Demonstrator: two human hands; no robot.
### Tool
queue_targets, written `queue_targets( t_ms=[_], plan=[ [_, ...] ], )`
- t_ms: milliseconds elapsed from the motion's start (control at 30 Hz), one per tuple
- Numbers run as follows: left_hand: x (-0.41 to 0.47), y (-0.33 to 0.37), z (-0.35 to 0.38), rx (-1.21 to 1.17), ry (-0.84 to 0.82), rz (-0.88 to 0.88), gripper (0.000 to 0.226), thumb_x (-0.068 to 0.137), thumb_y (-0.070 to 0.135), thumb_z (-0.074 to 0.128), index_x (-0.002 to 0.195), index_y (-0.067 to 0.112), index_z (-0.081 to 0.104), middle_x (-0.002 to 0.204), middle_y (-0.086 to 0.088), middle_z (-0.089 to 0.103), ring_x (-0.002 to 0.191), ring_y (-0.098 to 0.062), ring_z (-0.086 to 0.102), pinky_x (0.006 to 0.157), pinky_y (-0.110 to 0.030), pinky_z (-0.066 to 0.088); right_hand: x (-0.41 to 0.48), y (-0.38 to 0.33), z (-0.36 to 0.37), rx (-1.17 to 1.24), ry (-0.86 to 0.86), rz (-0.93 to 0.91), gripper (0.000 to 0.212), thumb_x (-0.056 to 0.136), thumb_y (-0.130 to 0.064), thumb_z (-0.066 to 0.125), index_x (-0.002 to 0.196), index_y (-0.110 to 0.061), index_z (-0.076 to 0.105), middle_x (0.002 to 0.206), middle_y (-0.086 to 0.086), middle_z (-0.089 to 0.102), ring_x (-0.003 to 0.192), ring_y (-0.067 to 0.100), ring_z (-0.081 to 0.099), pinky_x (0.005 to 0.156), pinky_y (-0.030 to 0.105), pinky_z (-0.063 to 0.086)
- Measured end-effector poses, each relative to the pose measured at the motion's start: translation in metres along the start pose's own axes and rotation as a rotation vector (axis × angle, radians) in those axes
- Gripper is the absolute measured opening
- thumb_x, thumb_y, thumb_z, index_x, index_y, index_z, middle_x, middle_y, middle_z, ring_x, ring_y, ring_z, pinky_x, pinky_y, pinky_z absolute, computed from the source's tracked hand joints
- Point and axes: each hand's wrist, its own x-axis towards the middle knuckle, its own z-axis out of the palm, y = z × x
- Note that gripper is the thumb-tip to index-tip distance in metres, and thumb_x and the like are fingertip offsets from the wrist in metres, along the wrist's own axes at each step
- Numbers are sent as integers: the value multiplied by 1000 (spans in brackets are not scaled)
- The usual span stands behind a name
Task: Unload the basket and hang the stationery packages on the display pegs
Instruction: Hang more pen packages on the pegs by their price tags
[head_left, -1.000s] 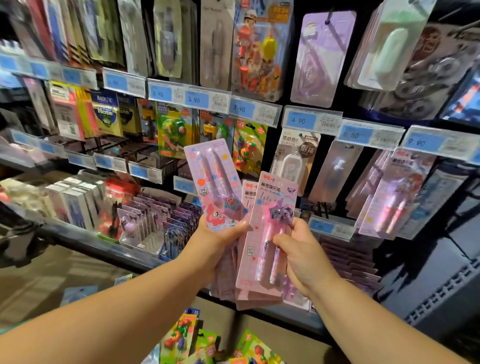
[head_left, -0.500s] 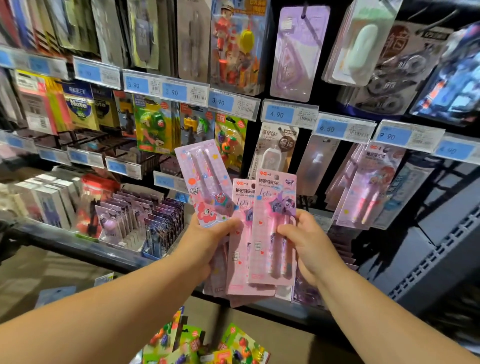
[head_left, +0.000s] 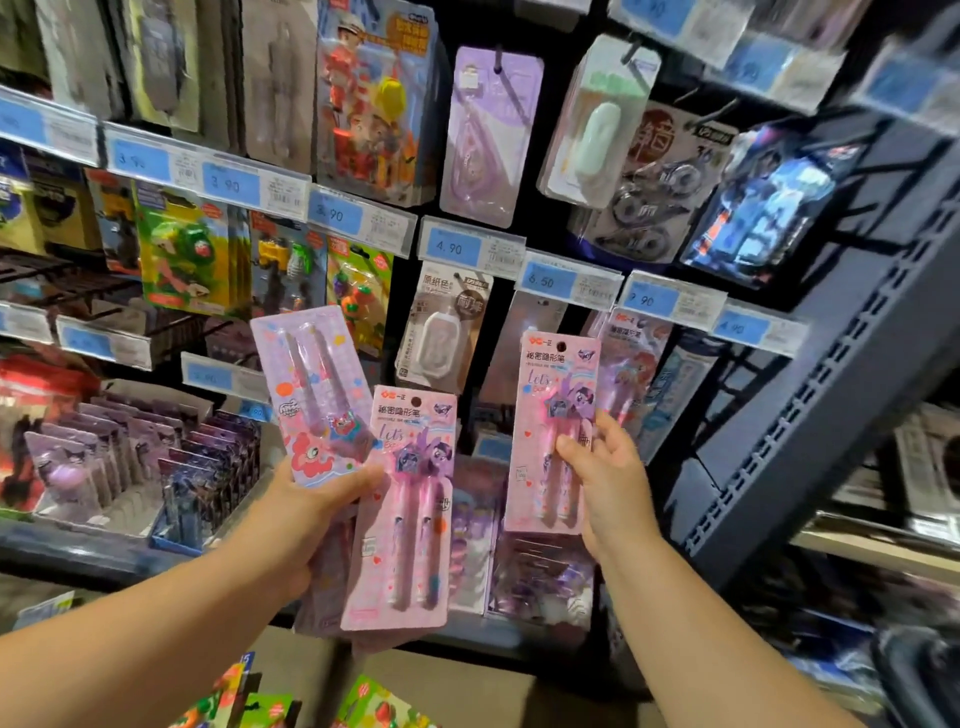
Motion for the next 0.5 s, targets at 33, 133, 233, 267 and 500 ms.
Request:
queue_targets(
  t_ms=[33,133,233,267,500],
  plan=[
    [0,-1,1,-4,-3,-8,31,82,-2,68,113,4,62,100,-20,73,74,-28,73,57,-33,59,4,0,-7,-23,59,0,42,90,-2,64,128,-16,51,111,2,71,96,17,70,91,41,54],
    [0,-4,2,-29,-18,-34,55,72,-2,76,123,-2,56,103,-25,71,74,-29,74,55,-33,58,14,-1,-24,-64,213,-18,37,88,-9,68,122,-7,52,99,4,72,86,22,71,87,46,56],
    [-2,-5,5,-37,-29,-35,54,74,-5,74,124,-1,56,100,-24,72,71,-28,73,53,-32,57,22,-3,-35,-38,312,-41,32,88,-12,70,115,-8,55,98,8,72,87,25,70,87,49,56],
    [-3,-5,6,-40,-31,-36,48,77,-5,72,123,1,58,98,-22,73,70,-28,73,52,-32,57,24,-4,-37,-26,334,-46,29,88,-12,70,112,-10,55,98,6,71,89,26,70,88,50,55],
    [-7,-6,11,-6,-35,-42,25,86,-6,61,109,6,62,74,-10,73,56,-18,70,45,-23,53,40,-10,-47,1,406,-106,25,87,-14,72,100,-23,53,100,1,71,90,19,69,85,41,55]
  ],
)
